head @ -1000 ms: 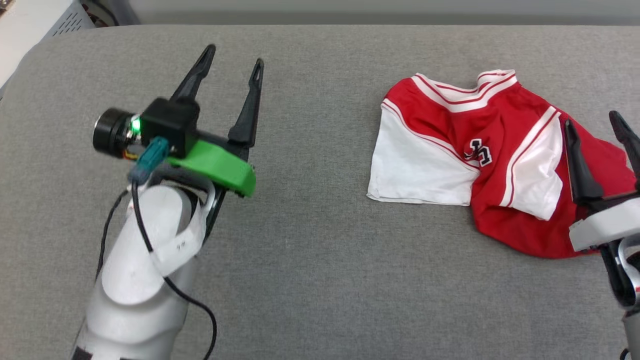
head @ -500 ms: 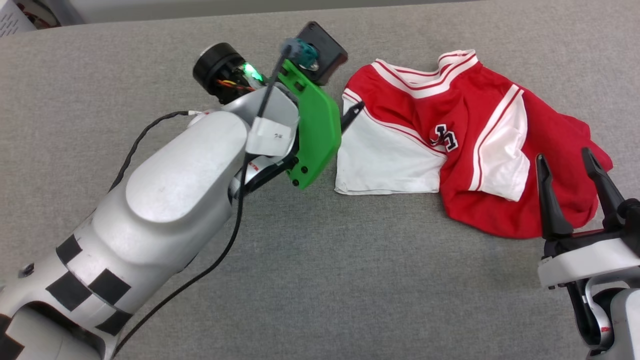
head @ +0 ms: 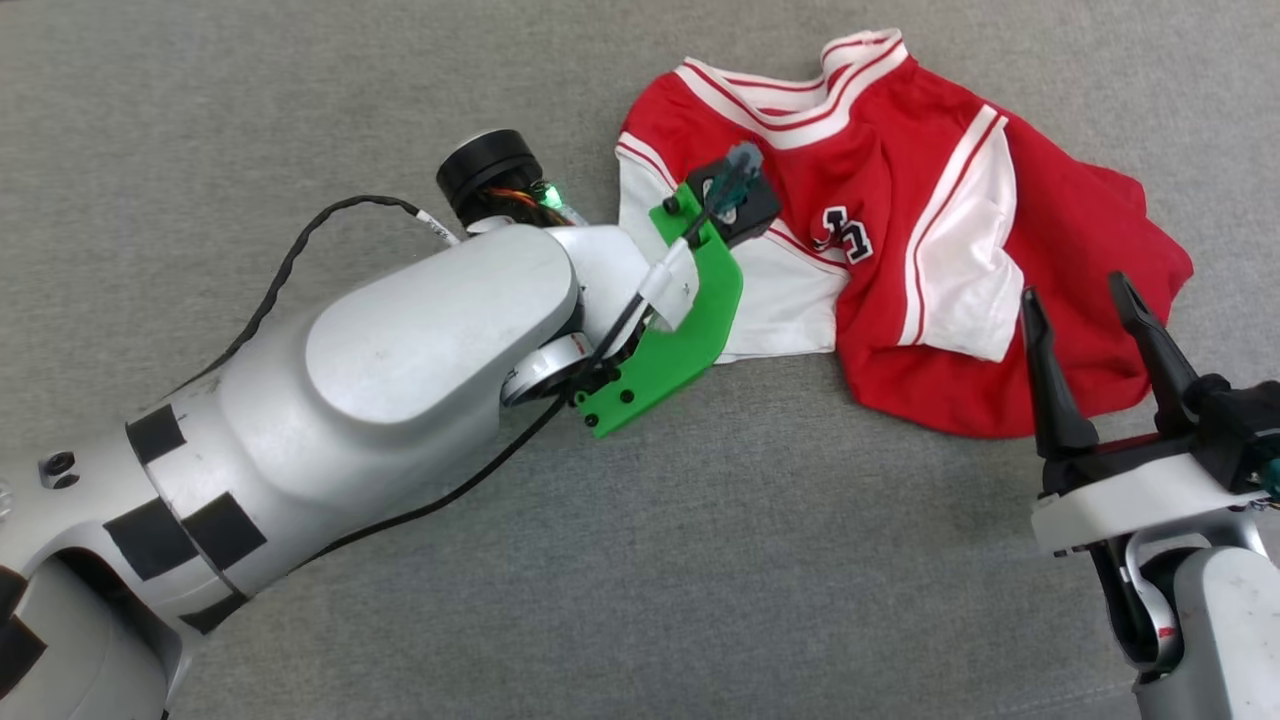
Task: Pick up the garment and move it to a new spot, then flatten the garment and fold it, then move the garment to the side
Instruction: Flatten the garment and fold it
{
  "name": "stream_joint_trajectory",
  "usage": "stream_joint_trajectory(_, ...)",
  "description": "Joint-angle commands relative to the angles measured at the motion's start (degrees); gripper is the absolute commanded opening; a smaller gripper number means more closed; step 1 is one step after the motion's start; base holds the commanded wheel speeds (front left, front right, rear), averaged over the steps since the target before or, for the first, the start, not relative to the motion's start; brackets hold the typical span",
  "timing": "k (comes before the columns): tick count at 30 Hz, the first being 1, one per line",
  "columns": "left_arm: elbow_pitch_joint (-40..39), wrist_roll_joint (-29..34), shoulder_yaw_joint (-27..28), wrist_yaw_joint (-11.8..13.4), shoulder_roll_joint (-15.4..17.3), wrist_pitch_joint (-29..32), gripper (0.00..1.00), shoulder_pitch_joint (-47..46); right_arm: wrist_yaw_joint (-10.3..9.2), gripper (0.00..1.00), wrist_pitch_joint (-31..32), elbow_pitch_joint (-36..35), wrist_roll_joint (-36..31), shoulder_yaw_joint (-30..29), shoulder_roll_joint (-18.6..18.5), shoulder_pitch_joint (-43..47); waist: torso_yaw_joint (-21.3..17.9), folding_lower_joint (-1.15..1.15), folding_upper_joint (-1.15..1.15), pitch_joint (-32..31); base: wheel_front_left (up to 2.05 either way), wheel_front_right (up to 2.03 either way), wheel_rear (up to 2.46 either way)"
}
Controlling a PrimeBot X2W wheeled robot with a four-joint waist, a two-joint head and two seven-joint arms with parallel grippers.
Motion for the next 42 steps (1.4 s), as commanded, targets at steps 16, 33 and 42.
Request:
stream_joint_trajectory(16,-2.51,5.28,-0.18,-0.15,3.92,9.3,0.0,7.12,-0.03,1.0,-3.12,5.27,1.38,2.47,0.21,-5.4,-4.25,0.0,0.22,6.76,0.0,0.0,0.0)
stream_joint_trajectory(33,-3.61,-0.36,-0.19,-0.15,6.69,-2.88,0.0,5.56,-0.03,1.0,-2.99,8.09,1.39,0.47,-1.32,-2.26,2.08,0.0,0.22,-0.51,0.0,0.0,0.0)
stream_joint_trajectory(42,-3.45,-6.16,-0.19,-0.15,18.55,-8.8,0.0,7.52,-0.03,1.0,-1.3,6.47,1.03,-0.82,-1.84,0.57,6.33,0.0,0.22,-4.16,0.0,0.0,0.0)
